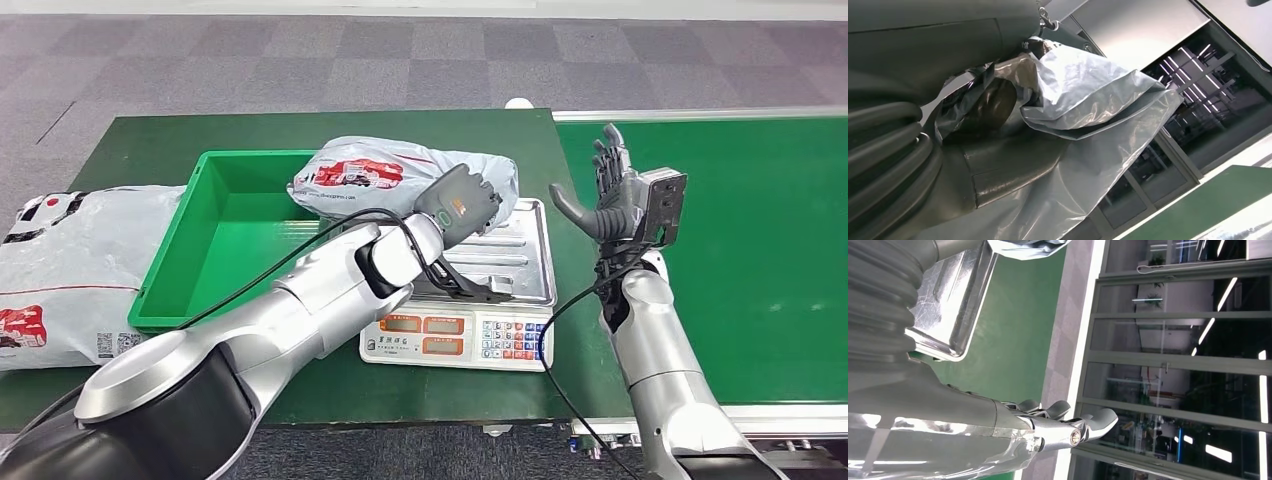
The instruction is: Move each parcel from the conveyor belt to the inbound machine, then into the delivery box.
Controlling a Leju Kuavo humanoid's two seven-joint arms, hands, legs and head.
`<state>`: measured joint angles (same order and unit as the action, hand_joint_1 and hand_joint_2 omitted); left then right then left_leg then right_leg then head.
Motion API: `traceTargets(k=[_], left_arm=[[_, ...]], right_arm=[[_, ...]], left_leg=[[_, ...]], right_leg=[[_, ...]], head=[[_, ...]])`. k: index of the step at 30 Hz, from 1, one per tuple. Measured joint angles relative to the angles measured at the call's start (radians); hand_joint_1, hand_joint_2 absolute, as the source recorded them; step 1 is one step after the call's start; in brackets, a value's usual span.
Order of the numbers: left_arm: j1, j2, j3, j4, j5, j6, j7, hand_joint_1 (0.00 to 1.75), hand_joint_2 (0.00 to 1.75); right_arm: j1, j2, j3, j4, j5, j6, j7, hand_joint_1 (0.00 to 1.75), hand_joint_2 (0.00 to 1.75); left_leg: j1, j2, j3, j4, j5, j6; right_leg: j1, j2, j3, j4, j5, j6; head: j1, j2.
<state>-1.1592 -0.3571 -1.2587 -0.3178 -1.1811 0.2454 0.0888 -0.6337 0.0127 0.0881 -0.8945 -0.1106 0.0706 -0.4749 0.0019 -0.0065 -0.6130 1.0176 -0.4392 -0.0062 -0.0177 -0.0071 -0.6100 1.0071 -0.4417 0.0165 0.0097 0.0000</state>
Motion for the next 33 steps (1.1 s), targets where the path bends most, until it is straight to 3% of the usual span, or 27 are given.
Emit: traceTargets(k=[8, 16, 21, 25, 33], left_arm=[[-0.005, 0.000, 0.005, 0.002, -0.008, 0.000, 0.002, 1.75, 1.75], [-0.024, 0.014, 0.050, 0.003, -0.154, -0.028, 0.054, 1.75, 1.75], [-0.037, 0.052, 0.077, 0.015, -0.241, -0.156, 0.122, 1.75, 1.75], [-0.065, 0.117, 0.081, 0.039, -0.314, -0.326, 0.199, 1.75, 1.75], [-0.119, 0.228, 0.112, 0.072, -0.327, -0.498, 0.304, 1.75, 1.75]], right_arm=[[0.000, -0.001, 0.000, 0.001, 0.000, 0.000, 0.001, 0.00, 1.75], [0.027, -0.015, 0.000, -0.008, -0.002, 0.001, 0.031, 0.00, 1.75], [0.040, -0.022, 0.000, -0.014, 0.007, 0.015, 0.042, 0.00, 1.75], [0.054, -0.027, 0.000, -0.036, 0.009, 0.015, 0.068, 0.00, 1.75], [0.069, -0.039, 0.000, -0.046, 0.021, 0.021, 0.074, 0.00, 1.75]], left_leg=[[0.000, 0.000, 0.000, 0.000, 0.000, 0.000], [0.000, 0.000, 0.000, 0.000, 0.000, 0.000], [0.000, 0.001, 0.000, 0.000, 0.000, 0.000], [0.001, 0.002, 0.001, 0.000, 0.001, -0.001], [0.001, 0.001, 0.000, 0.000, 0.002, -0.002]], right_leg=[[0.000, 0.000, 0.000, 0.000, 0.000, 0.000], [0.000, 0.000, 0.000, 0.000, 0.000, 0.000], [0.000, 0.001, 0.000, 0.000, 0.000, 0.000], [0.001, 0.003, -0.001, 0.000, 0.001, -0.001], [0.001, 0.003, -0.001, 0.001, 0.001, -0.001]], head=[[0.000, 0.000], [0.000, 0.000], [0.000, 0.000], [0.000, 0.000], [0.000, 0.000]])
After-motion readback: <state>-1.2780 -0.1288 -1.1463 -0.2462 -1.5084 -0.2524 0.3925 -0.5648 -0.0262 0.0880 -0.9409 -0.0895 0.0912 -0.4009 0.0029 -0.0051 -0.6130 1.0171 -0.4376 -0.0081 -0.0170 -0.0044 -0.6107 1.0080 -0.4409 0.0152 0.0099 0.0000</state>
